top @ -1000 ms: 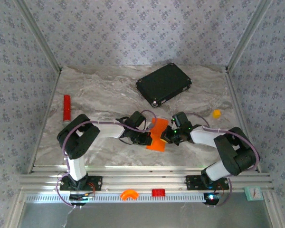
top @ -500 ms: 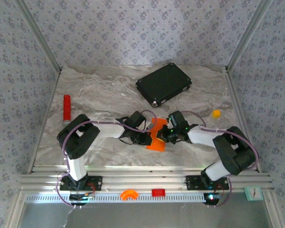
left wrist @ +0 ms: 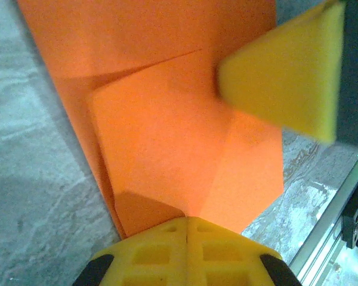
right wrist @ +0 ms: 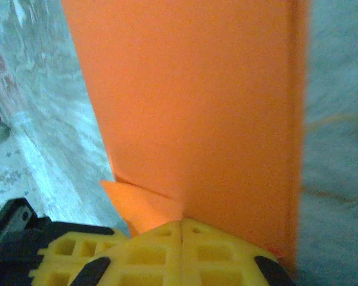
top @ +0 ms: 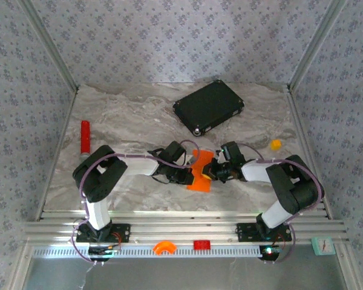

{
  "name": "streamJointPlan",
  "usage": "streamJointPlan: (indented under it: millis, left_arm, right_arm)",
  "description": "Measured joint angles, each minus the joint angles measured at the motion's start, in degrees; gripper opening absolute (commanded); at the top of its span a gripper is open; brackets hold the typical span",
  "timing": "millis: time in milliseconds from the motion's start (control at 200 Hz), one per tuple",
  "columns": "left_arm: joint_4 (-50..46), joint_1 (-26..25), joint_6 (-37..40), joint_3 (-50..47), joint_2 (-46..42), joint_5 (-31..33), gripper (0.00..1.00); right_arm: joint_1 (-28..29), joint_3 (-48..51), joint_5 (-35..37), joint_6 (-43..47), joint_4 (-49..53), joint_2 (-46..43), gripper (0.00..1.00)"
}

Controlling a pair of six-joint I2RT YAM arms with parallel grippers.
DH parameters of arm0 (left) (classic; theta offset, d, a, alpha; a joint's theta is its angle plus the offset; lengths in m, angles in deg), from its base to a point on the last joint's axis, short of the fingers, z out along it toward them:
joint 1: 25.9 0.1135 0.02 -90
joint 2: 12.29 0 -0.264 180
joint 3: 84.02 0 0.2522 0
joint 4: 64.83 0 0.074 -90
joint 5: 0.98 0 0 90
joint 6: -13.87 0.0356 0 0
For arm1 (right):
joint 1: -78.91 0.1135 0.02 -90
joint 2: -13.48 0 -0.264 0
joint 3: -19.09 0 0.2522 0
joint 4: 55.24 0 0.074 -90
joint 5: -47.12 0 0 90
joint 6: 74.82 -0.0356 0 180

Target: Fold a paper plane with a square sheet of paper (pick it up from the middle)

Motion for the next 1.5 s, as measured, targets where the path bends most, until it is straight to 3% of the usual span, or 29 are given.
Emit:
streamJointPlan:
  millis: [435, 630, 840, 1049, 1499]
  left_arm:
    - [0.33, 0.0, 0.37, -0.17, 0.0, -0.04, 0.0]
    - [0.33, 0.0, 0.37, -0.17, 0.0, -0.04, 0.0]
    - [0.31, -0.02, 0.37, -0.15, 0.0, -0.07, 0.0]
    - [-0.57, -0.02, 0.35, -0.09, -0.46, 0.33, 0.0]
    - [-6.58, -0.83, 0.39, 6.8, -2.36, 2.1, 0.07]
  right_arm:
    - [-6.91, 0.76, 0.85, 2.27, 1.77, -3.23, 0.08]
    - [-4.42, -0.28, 2.23, 2.36, 3.98, -9.94, 0.09]
    - [0.57, -2.6, 3.28, 2.34, 4.46, -6.21, 0.06]
    - [0.0, -0.22, 4.02, 2.1, 4.17, -2.29, 0.01]
    - [-0.13, 0.52, 3.91, 2.12, 2.86, -2.43, 0.0]
